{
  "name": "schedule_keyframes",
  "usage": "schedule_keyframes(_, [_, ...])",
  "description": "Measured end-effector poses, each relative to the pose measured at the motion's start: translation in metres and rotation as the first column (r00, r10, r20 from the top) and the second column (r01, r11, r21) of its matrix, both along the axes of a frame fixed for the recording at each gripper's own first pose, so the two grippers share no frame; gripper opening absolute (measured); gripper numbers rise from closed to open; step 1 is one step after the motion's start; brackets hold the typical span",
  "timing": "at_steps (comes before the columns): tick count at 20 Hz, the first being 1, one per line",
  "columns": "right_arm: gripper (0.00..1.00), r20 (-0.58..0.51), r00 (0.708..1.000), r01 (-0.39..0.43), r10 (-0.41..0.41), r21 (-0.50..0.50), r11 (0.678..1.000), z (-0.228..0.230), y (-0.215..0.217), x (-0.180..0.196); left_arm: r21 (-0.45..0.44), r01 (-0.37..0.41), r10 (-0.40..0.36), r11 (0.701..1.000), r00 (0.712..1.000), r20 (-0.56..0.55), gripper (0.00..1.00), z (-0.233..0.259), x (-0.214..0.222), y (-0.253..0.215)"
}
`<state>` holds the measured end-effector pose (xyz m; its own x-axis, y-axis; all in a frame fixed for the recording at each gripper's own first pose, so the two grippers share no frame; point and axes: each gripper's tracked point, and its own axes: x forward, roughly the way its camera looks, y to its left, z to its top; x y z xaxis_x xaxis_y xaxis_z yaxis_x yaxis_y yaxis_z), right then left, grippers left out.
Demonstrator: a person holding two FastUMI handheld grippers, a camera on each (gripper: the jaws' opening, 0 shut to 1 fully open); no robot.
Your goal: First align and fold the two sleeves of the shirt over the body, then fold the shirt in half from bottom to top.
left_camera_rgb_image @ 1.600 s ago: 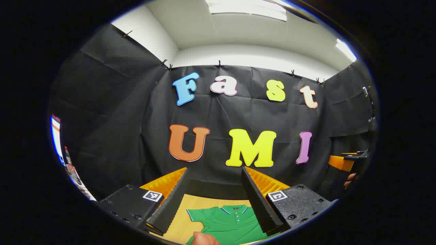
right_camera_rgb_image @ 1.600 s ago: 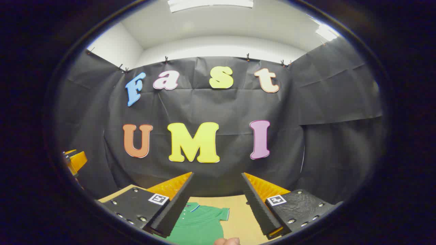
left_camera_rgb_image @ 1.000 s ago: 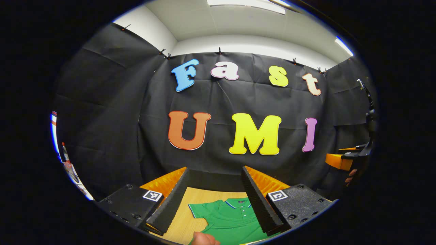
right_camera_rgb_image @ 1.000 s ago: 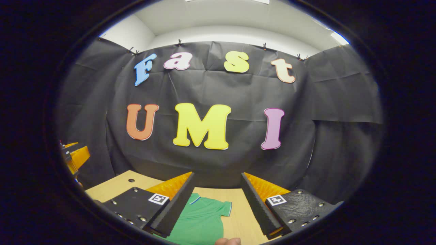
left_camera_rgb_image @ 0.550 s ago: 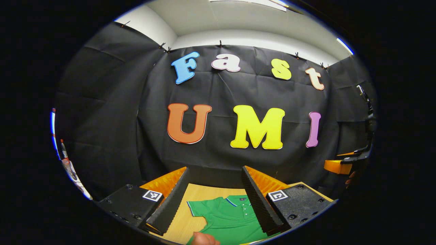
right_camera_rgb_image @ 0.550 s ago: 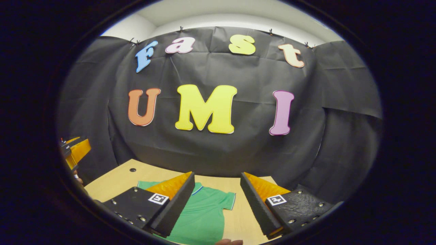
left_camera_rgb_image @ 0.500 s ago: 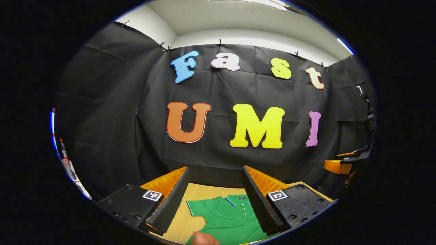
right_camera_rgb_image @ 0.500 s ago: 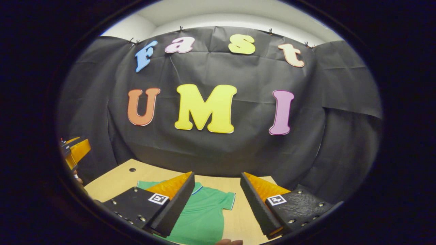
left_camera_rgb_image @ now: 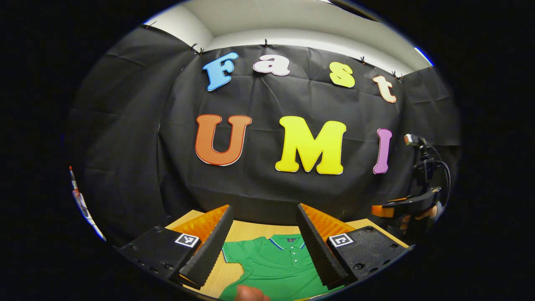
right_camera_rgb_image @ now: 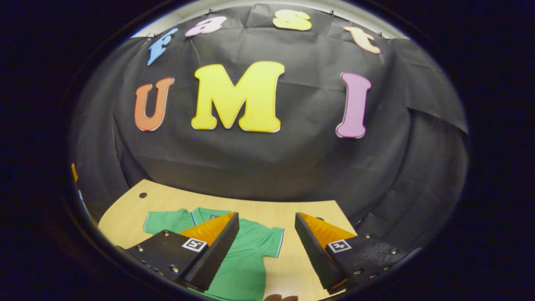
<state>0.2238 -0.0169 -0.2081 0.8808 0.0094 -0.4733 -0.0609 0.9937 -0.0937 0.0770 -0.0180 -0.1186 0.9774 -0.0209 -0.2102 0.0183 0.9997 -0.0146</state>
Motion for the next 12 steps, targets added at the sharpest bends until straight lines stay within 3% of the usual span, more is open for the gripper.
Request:
schedule_keyframes(3, [0.89, -0.065, 0.998, 0.016, -0.018, -0.031, 0.999, -0.056, -0.014, 0.057, 0.007, -0.004, 0.004, 1.0, 1.0, -0.013, 0.96, -0.009, 0.005, 0.001])
schedule_keyframes(5, [0.89, -0.152, 0.988, 0.022, -0.021, 0.001, 1.0, -0.103, -0.018, 0.084, 0.014, -0.012, 0.013, 1.0, 1.0, -0.026, 0.97, -0.014, 0.007, 0.004])
schedule_keyframes(9, [0.89, -0.326, 0.938, 0.153, -0.115, 0.093, 0.984, -0.186, -0.039, 0.126, 0.028, -0.033, 0.034, 0.999, 0.999, -0.043, 0.97, -0.02, 0.01, 0.01])
schedule_keyframes(12, [0.9, -0.404, 0.901, 0.192, -0.156, 0.05, 0.98, -0.23, -0.054, 0.139, 0.035, -0.043, 0.045, 0.998, 0.997, -0.058, 0.97, -0.029, 0.012, 0.012])
